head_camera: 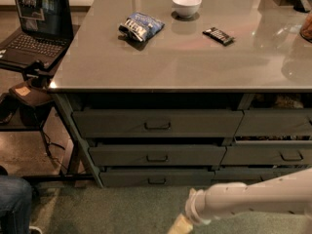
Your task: Open bottom drawer
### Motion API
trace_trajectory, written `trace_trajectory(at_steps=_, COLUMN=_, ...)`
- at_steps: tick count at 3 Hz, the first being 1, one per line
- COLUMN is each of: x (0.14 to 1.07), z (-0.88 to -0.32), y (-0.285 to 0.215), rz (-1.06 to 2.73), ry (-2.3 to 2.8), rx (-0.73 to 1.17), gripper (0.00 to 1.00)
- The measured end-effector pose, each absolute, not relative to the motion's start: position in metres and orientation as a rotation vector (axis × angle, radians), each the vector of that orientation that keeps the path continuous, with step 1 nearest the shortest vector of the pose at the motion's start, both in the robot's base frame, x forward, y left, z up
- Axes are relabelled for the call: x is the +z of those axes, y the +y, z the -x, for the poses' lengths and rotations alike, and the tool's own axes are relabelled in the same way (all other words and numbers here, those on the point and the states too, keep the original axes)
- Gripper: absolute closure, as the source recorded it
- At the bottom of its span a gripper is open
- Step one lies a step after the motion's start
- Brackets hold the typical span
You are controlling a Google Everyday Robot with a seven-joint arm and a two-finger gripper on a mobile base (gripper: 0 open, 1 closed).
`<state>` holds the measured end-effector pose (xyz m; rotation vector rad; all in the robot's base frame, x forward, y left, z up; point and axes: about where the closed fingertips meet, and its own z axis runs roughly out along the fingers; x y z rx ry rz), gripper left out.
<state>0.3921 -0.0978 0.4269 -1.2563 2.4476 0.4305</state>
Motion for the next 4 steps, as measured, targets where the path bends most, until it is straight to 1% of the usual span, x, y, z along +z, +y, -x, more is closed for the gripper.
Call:
trace_trajectory(at_steps=1, x=0.36, z=-0.343, y=-0.123, rz=1.229, ry=2.612, rx=0.416, gripper=0.0)
trace_trajectory(at_steps=2, x=0.347, z=-0.355, y=-0.132, rz=1.236, ry=2.613, rx=0.353, gripper=0.0)
trace_trajectory(at_steps=3, x=0.336, z=-0.356, y=-0.108, rz=1.346, ry=2.529, rx=0.449, gripper=0.0)
trace_trajectory(at_steps=4, x=0.303, z=-0.347, y=-0.065, rz=1.504, ry=2.368, rx=0.636, gripper=0.0)
